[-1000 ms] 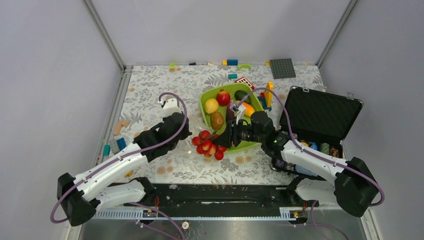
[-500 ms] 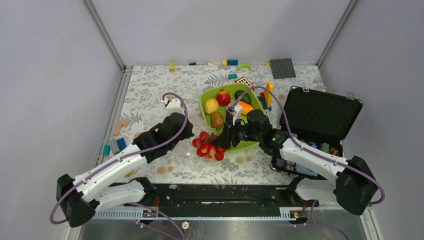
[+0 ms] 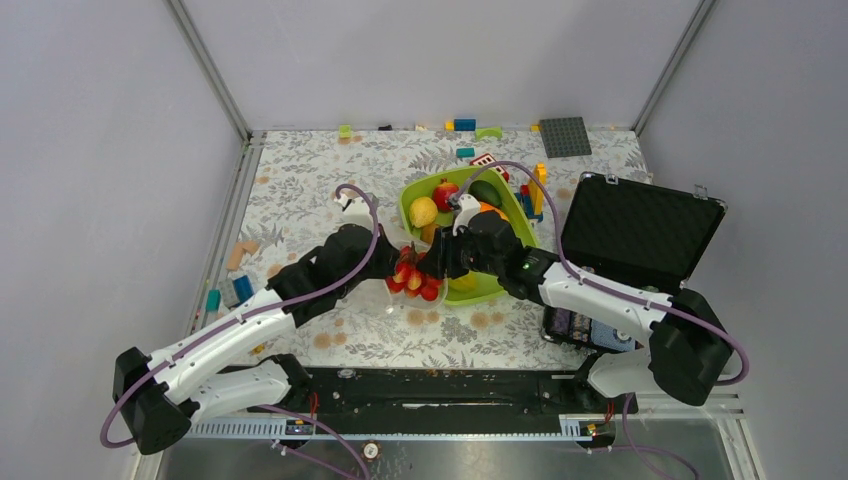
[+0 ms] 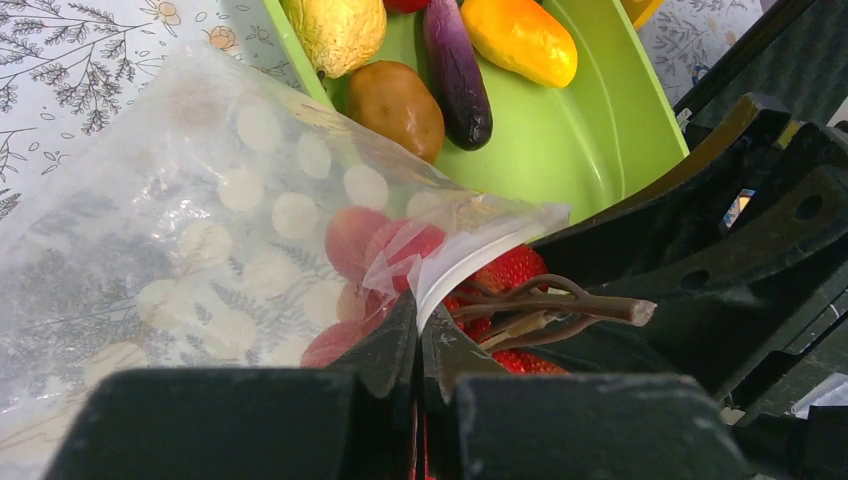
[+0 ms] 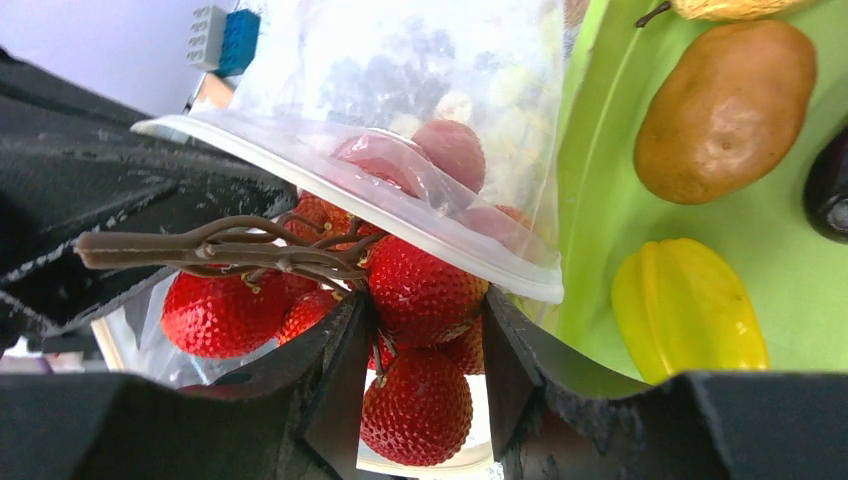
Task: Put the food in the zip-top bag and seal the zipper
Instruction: Place the fake fruit in the zipper food storage bag.
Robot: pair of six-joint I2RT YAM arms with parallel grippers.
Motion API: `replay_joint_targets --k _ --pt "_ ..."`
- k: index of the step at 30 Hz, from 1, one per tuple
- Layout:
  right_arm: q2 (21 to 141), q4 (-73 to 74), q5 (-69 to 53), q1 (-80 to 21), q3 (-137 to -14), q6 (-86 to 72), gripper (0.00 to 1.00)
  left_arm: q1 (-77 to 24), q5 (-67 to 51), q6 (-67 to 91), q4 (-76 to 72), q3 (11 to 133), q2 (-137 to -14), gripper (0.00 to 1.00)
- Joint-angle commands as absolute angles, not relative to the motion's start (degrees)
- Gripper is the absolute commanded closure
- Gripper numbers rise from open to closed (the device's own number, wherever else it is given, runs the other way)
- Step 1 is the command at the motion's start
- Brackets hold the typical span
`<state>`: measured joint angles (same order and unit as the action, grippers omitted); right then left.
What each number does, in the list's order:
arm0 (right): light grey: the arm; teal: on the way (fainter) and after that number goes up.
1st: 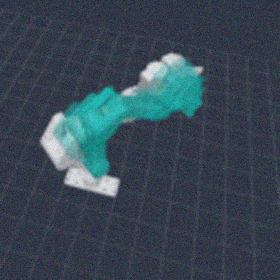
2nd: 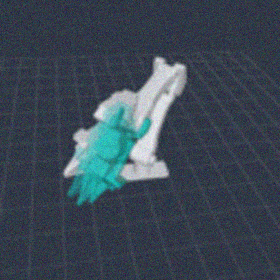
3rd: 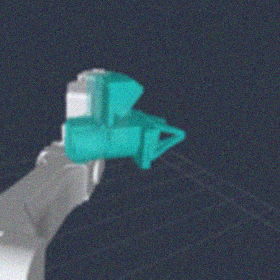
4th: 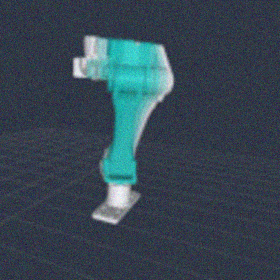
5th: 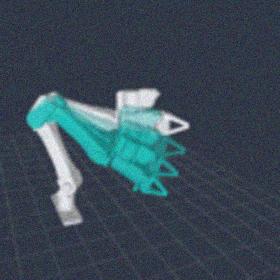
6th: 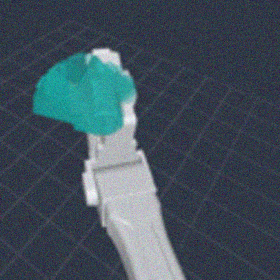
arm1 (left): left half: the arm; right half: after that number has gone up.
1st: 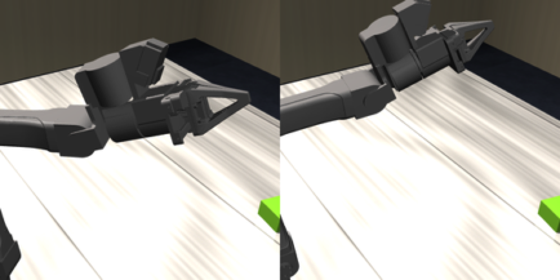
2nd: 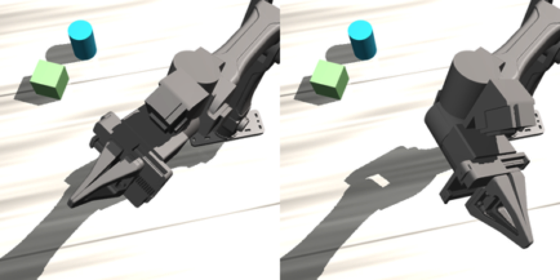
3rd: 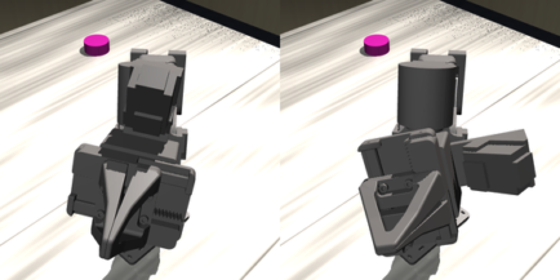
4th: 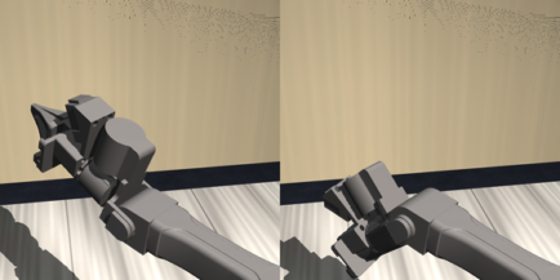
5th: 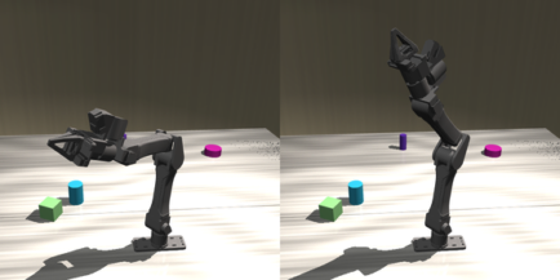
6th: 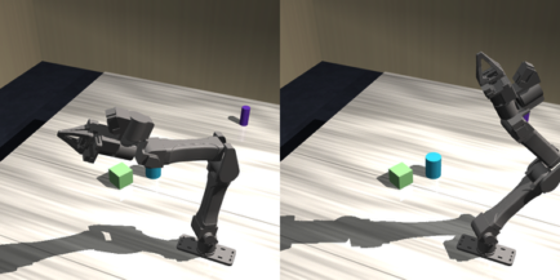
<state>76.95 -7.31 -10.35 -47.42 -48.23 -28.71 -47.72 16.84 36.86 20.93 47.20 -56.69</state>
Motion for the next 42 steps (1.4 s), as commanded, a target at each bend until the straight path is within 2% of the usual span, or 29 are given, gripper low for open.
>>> replay_joint_targets --k 1,5,14,18,27,34,39,40,42 --pt "77.3 -5.1 -1.0 -49.6 -52.9 -30.0 1.0 -47.8 14.4 36.4 17.1 47.1 -56.2 1.0" --pt "77.9 -4.8 1.9 -50.9 -52.5 -29.2 1.0 -47.8 14.7 36.9 17.1 46.9 -55.7 1.0" --pt "80.2 -2.2 -1.7 -54.1 -54.5 -18.9 1.0 -47.8 17.2 38.1 17.5 46.2 -53.5 1.0" --pt "81.6 -0.6 1.3 -55.4 -56.0 -16.7 1.0 -47.9 16.9 38.3 17.7 46.1 -52.8 1.0" --pt "85.5 7.1 13.0 -56.1 -63.5 -25.9 1.0 -47.9 13.7 38.4 16.5 45.6 -51.5 1.0" --pt "90.1 16.1 16.1 -56.1 -70.4 -32.8 1.0 -48.6 13.2 38.4 15.3 44.9 -49.8 1.0" --pt "91.2 17.2 16.3 -56.7 -71.8 -35.0 1.0 -48.9 14.6 38.5 15.0 44.2 -49.7 1.0" --pt "91.3 17.1 16.1 -56.9 -71.9 -35.0 0.99 -48.8 15.4 38.9 15.1 44.2 -49.7 1.0" --pt "91.0 16.0 14.7 -57.3 -71.6 -34.2 0.88 -48.8 16.6 39.5 15.3 44.0 -49.9 1.0"
